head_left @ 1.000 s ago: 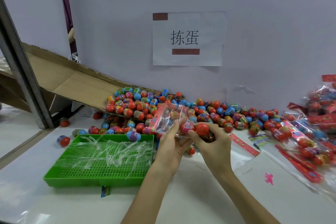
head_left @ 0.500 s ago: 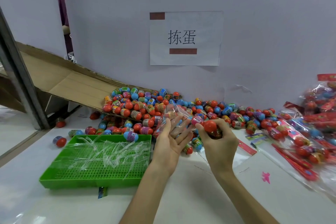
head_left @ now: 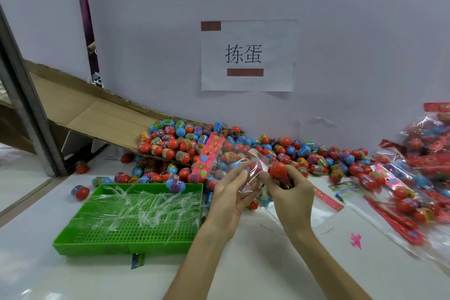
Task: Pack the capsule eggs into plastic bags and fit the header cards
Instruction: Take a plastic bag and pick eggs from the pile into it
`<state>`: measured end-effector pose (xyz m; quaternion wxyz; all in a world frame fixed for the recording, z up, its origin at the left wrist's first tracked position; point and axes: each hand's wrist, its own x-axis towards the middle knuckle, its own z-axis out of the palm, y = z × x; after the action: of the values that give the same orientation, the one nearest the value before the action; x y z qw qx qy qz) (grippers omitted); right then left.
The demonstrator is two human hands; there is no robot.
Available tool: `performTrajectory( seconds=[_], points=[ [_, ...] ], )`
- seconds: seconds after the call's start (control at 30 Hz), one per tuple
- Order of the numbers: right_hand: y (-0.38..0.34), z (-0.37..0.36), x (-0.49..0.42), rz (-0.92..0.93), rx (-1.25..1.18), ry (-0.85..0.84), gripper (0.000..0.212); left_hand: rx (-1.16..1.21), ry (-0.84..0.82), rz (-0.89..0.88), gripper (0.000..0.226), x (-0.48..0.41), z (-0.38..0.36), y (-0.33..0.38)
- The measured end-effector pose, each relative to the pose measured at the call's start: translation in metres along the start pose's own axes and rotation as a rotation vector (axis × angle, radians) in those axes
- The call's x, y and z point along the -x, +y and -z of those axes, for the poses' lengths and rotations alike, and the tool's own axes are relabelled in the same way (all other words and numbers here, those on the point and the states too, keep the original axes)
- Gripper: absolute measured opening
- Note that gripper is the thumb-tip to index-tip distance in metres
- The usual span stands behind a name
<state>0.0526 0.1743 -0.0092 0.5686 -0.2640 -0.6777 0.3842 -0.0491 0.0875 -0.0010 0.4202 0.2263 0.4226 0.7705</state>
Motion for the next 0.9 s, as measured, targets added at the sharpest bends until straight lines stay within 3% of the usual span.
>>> performTrajectory(
  seconds=[0.23,0.4,0.63,0.8,0.9],
  points=[
    [-0.002,0.0,0.0,-0.04,-0.013,-0.122,0.023,-0.002,-0.02,0.061,0.033,0.0,0.001,0.0],
    [-0.006,0.001,0.003,-0.015,0.003,-0.121,0.03,-0.026,-0.038,0.052,0.042,0.001,-0.003,-0.003],
    [-0.006,0.0,0.002,0.079,0.077,-0.185,0.035,0.051,0.074,0.072,0.043,0.0,-0.003,-0.003],
    [0.005,0.002,-0.003,-0.1,0.105,-0.035,0.019,0.211,0.151,0.165,0.037,-0.003,0.0,0.0],
    [0.018,0.006,-0.009,-0.27,0.138,-0.103,0.021,0.24,0.192,0.151,0.037,-0.004,0.001,-0.003]
  ],
)
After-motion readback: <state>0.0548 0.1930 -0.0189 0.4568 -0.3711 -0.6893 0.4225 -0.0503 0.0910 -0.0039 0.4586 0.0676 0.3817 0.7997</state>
